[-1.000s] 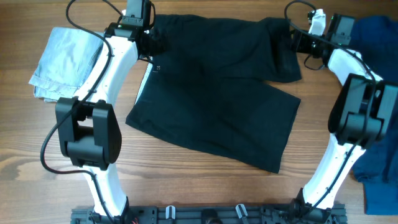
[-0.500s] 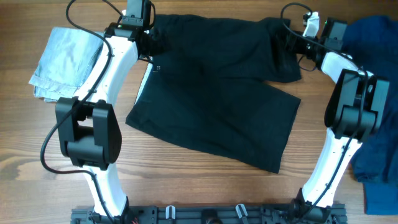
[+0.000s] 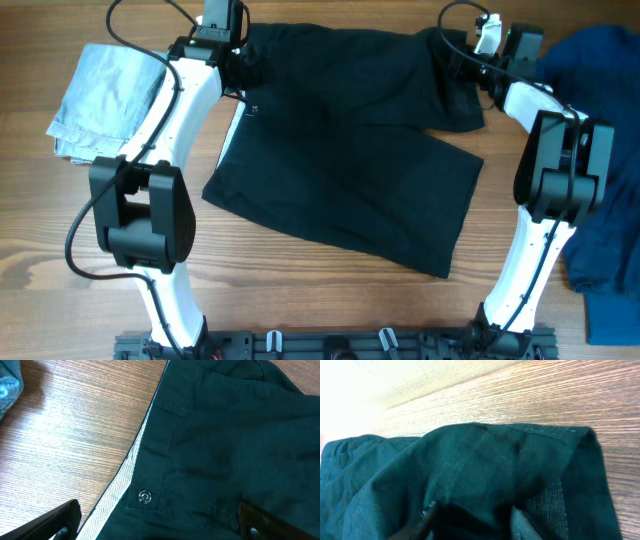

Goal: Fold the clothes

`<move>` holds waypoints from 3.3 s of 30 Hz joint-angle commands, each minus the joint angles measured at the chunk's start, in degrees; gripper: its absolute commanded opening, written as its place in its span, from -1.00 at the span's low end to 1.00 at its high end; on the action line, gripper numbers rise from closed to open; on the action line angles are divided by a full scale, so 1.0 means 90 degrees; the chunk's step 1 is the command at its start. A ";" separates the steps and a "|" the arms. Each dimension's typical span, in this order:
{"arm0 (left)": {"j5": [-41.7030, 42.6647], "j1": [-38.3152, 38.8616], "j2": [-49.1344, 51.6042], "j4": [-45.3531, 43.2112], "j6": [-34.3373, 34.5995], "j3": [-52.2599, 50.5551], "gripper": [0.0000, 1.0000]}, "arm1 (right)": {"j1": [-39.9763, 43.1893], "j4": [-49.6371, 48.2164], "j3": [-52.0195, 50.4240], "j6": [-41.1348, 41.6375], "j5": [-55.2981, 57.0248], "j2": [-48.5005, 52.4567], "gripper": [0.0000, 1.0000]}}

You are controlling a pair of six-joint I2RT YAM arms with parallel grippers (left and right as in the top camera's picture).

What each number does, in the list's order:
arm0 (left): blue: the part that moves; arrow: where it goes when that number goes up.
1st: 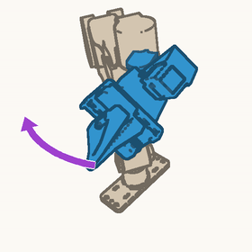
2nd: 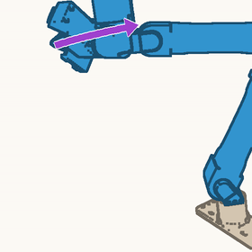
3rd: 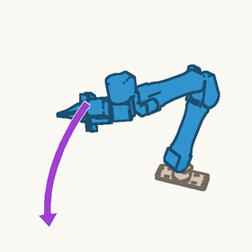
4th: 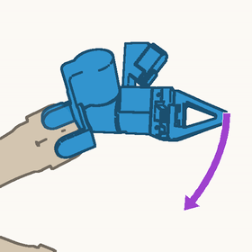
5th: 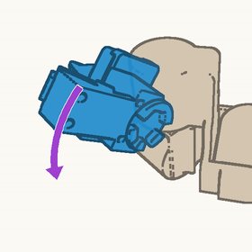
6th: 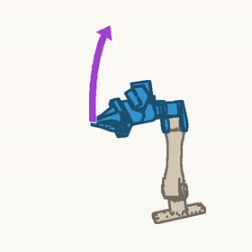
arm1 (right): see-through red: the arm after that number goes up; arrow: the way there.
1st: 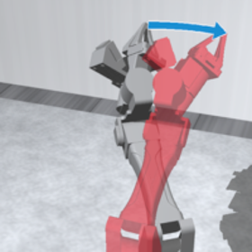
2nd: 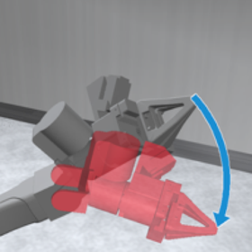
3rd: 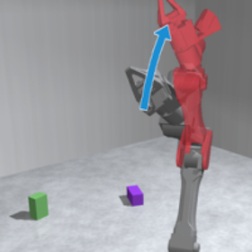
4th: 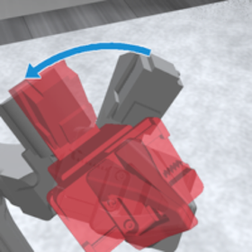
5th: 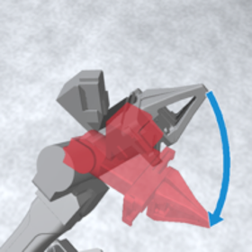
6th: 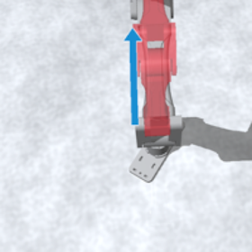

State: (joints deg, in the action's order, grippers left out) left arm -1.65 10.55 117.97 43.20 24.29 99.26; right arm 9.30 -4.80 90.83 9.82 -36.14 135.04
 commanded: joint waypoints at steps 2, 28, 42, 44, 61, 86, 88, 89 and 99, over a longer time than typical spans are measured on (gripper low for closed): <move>0.0032 0.0007 0.0002 -0.0017 0.0061 -0.0017 0.99 | -0.0007 0.0039 -0.0017 0.0097 0.0090 0.0141 -0.51; 0.0032 0.0007 0.0002 -0.0017 0.0061 -0.0017 0.99 | 0.0712 0.0590 0.0491 0.0374 -0.0947 -0.0797 -0.91; 0.0032 0.0007 0.0002 -0.0017 0.0061 -0.0017 1.00 | 0.0597 0.1498 0.0794 -0.1066 0.1350 -0.0801 0.53; 0.0032 0.0007 0.0002 -0.0017 0.0061 -0.0017 1.00 | 0.0619 0.2091 0.1042 -0.1081 0.0998 -0.0867 0.67; 0.0032 0.0007 0.0002 -0.0017 0.0061 -0.0017 1.00 | 0.0466 0.3402 0.0228 -0.1970 0.0223 -0.0831 0.25; 0.0032 0.0007 0.0002 -0.0017 0.0061 -0.0017 1.00 | 0.0032 0.1093 -0.0772 -0.1787 0.0151 -0.0568 0.27; 0.0032 0.0007 0.0002 -0.0017 0.0061 -0.0017 1.00 | 0.0032 0.1086 -0.0772 -0.1693 0.0044 -0.0568 0.28; 0.0032 0.0007 0.0002 -0.0017 0.0061 -0.0017 0.99 | 0.0034 0.1078 -0.0772 -0.1695 -0.0090 -0.0568 0.33; 0.0032 0.0007 0.0002 -0.0017 0.0061 -0.0017 1.00 | 0.0041 0.1285 -0.0726 -0.1477 -0.0372 -0.0636 0.39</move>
State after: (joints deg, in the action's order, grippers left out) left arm -1.65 10.55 117.97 43.20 24.29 99.24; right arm 9.80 5.15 84.44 -4.73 -37.50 128.66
